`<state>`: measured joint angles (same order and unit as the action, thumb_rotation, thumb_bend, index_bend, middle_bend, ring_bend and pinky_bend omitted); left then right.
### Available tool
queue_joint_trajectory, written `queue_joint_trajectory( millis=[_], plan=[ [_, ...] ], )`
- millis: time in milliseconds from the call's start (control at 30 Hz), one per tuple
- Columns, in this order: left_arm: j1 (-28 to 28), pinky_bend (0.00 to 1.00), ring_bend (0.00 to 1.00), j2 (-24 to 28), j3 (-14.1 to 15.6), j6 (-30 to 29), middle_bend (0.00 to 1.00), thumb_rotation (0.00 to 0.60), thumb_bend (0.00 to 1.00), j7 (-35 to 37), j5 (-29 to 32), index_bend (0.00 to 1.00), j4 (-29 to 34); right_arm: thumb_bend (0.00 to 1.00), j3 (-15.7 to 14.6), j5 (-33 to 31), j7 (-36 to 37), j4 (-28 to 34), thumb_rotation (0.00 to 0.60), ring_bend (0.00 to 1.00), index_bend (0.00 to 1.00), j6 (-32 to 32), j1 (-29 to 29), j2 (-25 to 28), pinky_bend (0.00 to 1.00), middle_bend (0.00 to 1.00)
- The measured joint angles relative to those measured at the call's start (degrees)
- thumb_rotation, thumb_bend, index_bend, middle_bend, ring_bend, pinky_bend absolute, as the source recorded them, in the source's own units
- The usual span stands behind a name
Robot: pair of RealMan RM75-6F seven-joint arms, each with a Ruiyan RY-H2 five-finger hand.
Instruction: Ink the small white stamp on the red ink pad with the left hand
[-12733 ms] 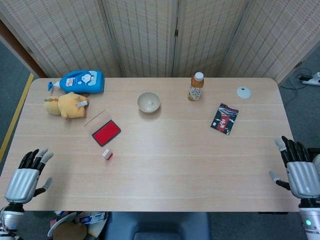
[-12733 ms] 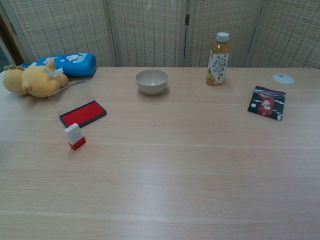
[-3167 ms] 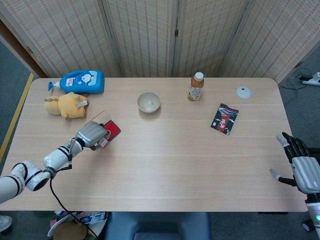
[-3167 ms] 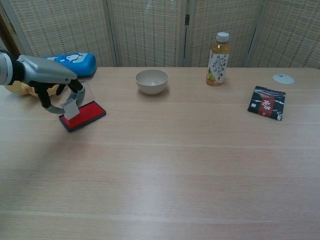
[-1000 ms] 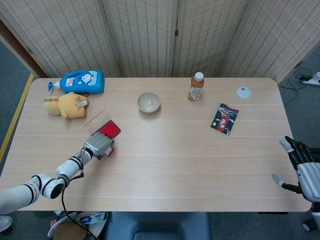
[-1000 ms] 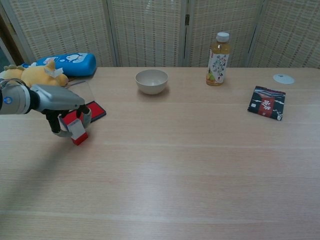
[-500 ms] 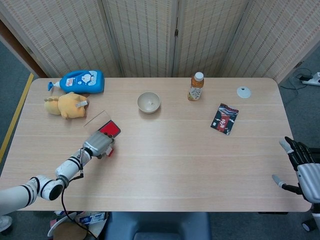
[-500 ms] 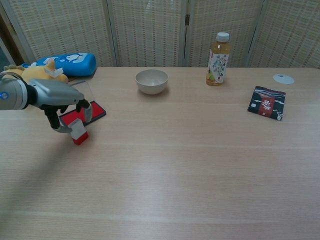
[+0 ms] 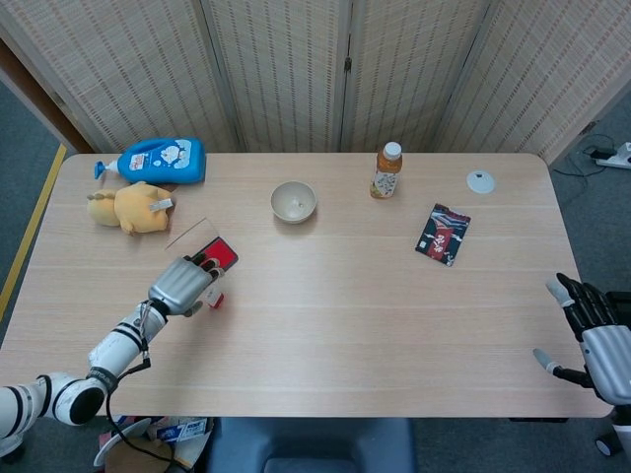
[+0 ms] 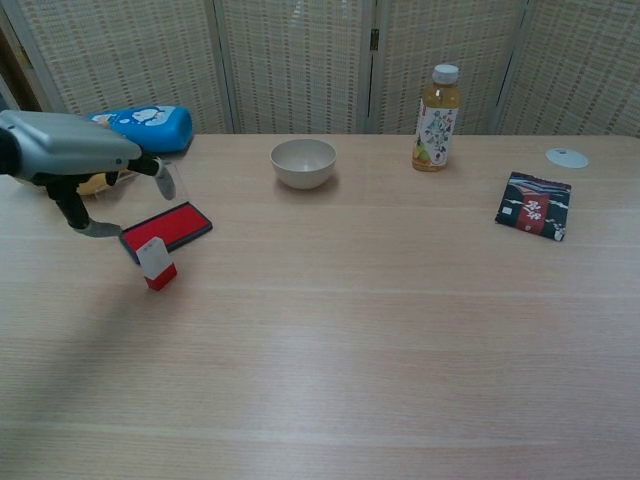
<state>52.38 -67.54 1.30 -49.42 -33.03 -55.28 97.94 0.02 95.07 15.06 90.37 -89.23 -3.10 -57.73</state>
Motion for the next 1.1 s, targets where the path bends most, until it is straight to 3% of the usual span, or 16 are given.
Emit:
queue_joint_trajectory(
  millis=[233, 433, 700, 800, 1100],
  plan=[
    [-7.8, 0.14, 0.00, 6.2, 1.7, -14.7, 0.03, 0.600, 0.33, -1.6, -1.4, 0.08, 10.2, 0.21, -0.6, 1.1, -1.5, 0.2, 0.600, 0.00, 0.00, 0.0, 0.0, -0.4, 0.00, 0.00],
    [-18.9, 0.12, 0.00, 8.4, 3.9, -26.1, 0.03, 0.600, 0.33, 6.6, -8.5, 0.08, 11.6, 0.21, -0.1, -1.0, -2.6, 0.4, 0.600, 0.00, 0.00, 1.5, -0.4, -0.8, 0.00, 0.00],
    [-34.6, 0.09, 0.00, 6.6, 4.8, -44.8, 0.02, 0.600, 0.33, 15.4, -14.7, 0.07, 6.0, 0.21, 2.0, -5.3, -9.3, 0.8, 0.600, 0.00, 0.00, 1.6, -0.3, -3.0, 0.00, 0.00],
    [-39.1, 0.08, 0.00, 4.8, 4.5, -49.2, 0.02, 0.600, 0.33, 18.4, -16.0, 0.07, 2.4, 0.21, 3.0, -7.7, -12.4, 0.9, 0.600, 0.00, 0.00, 1.9, -0.3, -4.2, 0.00, 0.00],
    [-45.2, 0.07, 0.00, 1.3, 1.7, -50.6, 0.01, 0.600, 0.33, 27.1, -17.1, 0.08, -6.0, 0.21, 4.1, -9.8, -16.2, 1.5, 0.600, 0.00, 0.00, 2.9, -0.6, -5.6, 0.00, 0.00]
  ],
)
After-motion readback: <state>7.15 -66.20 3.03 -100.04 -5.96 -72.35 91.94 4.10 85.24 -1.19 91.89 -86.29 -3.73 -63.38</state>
